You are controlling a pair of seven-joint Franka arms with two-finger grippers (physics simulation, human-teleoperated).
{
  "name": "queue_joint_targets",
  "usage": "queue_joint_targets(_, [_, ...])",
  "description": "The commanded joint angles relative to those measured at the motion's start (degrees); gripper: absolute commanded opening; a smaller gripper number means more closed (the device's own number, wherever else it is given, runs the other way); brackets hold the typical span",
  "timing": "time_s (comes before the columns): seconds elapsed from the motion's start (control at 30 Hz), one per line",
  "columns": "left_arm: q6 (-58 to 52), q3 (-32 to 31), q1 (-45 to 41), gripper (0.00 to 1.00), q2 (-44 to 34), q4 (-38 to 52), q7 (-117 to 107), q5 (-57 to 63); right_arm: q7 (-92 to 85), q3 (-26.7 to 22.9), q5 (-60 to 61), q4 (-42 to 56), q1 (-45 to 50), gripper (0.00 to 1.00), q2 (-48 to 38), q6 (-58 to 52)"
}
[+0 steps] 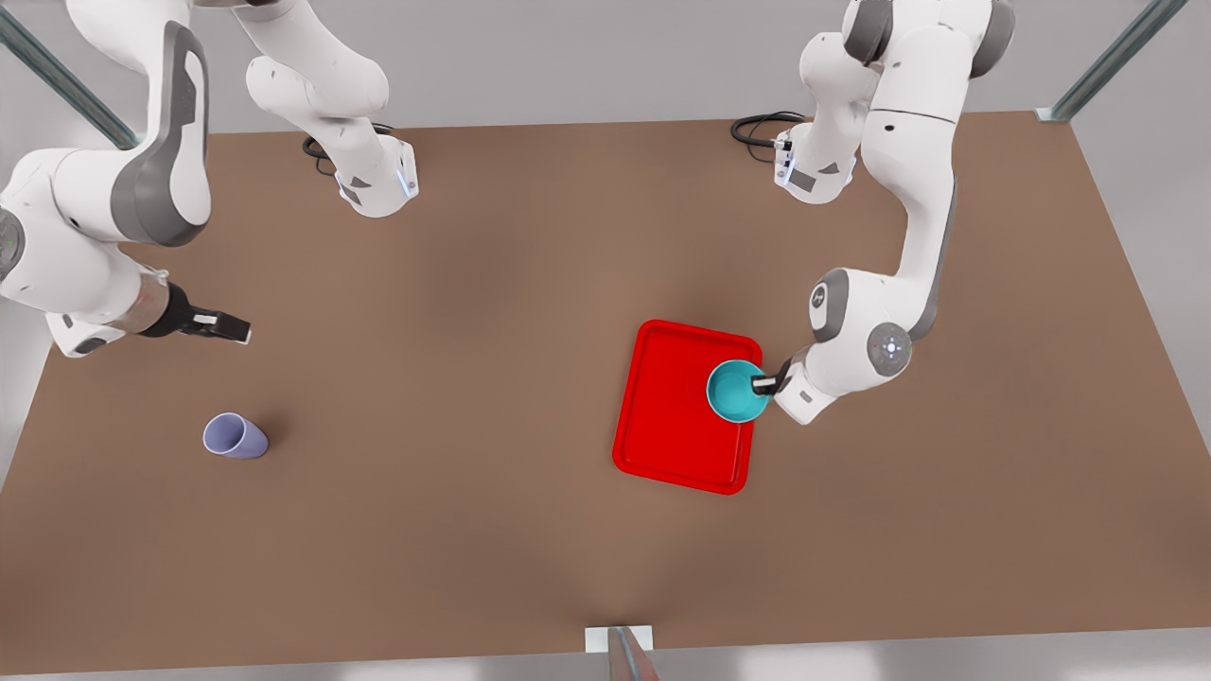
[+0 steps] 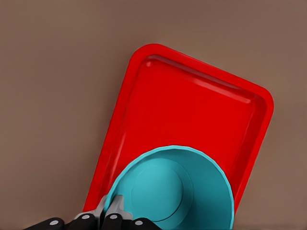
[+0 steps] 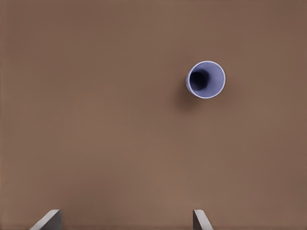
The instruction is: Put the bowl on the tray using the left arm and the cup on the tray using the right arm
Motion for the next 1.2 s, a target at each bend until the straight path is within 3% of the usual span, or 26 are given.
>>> queue_joint_targets(0.0, [-0.06,0.00,0.01,0.21,0.01,-0.35,0.30,-7.04,0.00,0.00,0.00,0.00,-0.50,1.00,0.00,0.00])
queue_joint_targets(0.1, [-1.37,0.00,-0.96,0.21,-1.48,-6.15,1.01,-6.60,0.00,0.00,0.00,0.00,-0.50,1.00,0.00,0.00])
queue_joint_targets(0.37, [3.19,0.00,-2.98,0.21,1.24,-5.81,0.92,-10.38,0.00,-0.09,0.09,0.00,-0.50,1.00,0.00,0.00])
queue_joint_targets(0.4, [3.02,0.00,-2.98,0.55,1.42,-5.28,1.18,-9.85,0.00,-0.09,0.09,0.00,-0.50,1.00,0.00,0.00])
queue_joint_targets(0.43, [3.11,0.00,-2.98,1.00,1.42,-5.28,1.18,-9.85,0.00,-0.09,0.09,0.00,-0.50,1.00,0.00,-0.09])
queue_joint_targets(0.6, [1.62,0.52,-2.37,1.00,0.37,-5.19,3.47,-6.17,0.00,-0.09,0.09,0.00,-0.67,1.00,0.00,-0.17])
queue_joint_targets(0.7, [-18.85,9.49,-2.28,1.00,-4.46,8.43,8.30,25.21,0.00,-0.09,0.09,0.00,-0.67,1.00,0.00,-0.17])
queue_joint_targets(0.8, [-35.39,8.96,-0.52,1.00,-10.53,17.84,8.83,25.66,0.00,-0.09,0.09,0.00,-0.67,1.00,0.00,0.00])
queue_joint_targets(1.0, [-38.11,9.40,-0.52,1.00,-10.89,21.70,9.27,22.23,0.00,0.00,-0.18,2.90,-1.99,1.00,6.50,4.39])
queue_joint_targets(1.17, [-38.20,10.81,-0.52,1.00,-10.80,22.06,8.92,21.70,0.00,-0.09,-1.85,-6.85,-2.87,1.00,6.15,15.81])
